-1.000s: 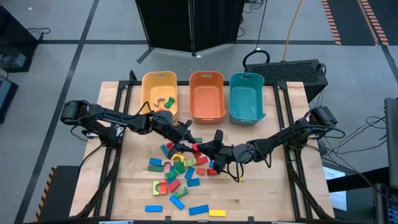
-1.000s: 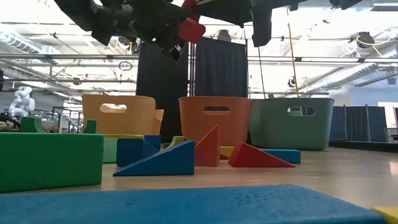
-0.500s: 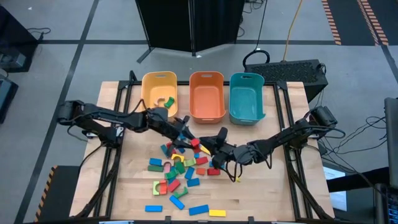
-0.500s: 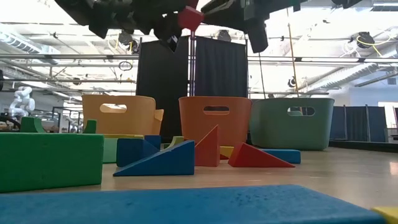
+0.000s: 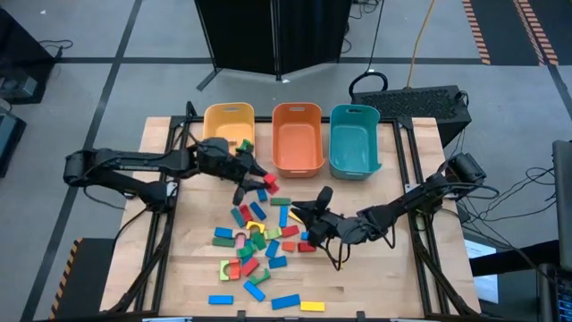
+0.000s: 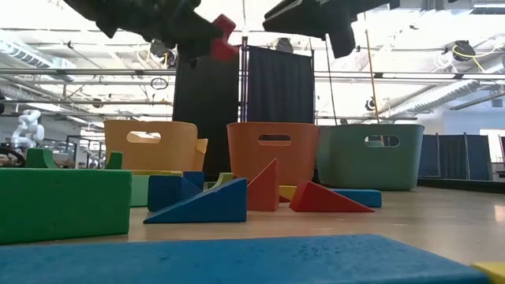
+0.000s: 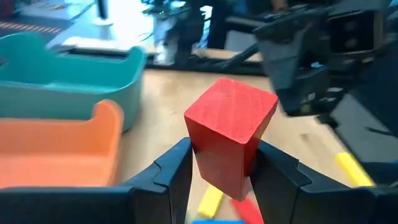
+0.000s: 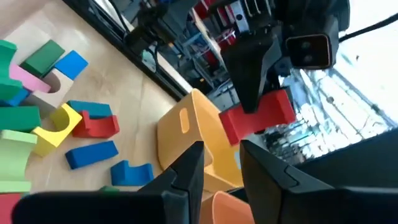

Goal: Sort blocks by size
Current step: Put the red arch block into the yellow bin

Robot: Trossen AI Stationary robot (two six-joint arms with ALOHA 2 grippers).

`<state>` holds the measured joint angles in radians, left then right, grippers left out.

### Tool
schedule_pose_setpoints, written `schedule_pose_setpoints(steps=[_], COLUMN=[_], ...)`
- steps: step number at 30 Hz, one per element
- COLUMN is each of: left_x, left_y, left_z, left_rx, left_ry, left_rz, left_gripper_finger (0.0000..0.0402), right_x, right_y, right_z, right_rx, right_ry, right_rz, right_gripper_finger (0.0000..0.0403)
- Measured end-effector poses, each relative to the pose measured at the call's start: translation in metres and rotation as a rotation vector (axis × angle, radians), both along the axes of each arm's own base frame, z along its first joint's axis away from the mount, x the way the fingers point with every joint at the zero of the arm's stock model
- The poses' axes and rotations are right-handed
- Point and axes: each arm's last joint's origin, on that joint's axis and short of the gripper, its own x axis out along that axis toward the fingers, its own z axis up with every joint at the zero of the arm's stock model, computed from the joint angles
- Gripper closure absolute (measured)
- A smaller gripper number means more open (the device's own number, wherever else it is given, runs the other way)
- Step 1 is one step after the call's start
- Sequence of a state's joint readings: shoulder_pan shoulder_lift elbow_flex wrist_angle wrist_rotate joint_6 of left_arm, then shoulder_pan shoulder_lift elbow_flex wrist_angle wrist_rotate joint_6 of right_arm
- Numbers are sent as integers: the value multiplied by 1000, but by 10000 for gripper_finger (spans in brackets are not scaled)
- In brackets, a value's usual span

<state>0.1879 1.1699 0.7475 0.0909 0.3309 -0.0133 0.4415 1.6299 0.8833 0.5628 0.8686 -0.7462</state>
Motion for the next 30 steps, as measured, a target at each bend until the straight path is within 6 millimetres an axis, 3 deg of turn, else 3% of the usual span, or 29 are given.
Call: schedule_pose_setpoints(steps=[10,30], left_x=[-24,-68], left_y=[32,81], left_z=[7,-24], left_rx=[6,-59], left_ry=[44,442], left_rz=[192,787], left_gripper_finger=[254,254], right_x=[-2,-4], right_y=[-11,-20], right_z=[-18,-27], right_rx=[116,259], right_ry=[94,100], right_rz=[-71,-144], right_gripper_finger=[312,312])
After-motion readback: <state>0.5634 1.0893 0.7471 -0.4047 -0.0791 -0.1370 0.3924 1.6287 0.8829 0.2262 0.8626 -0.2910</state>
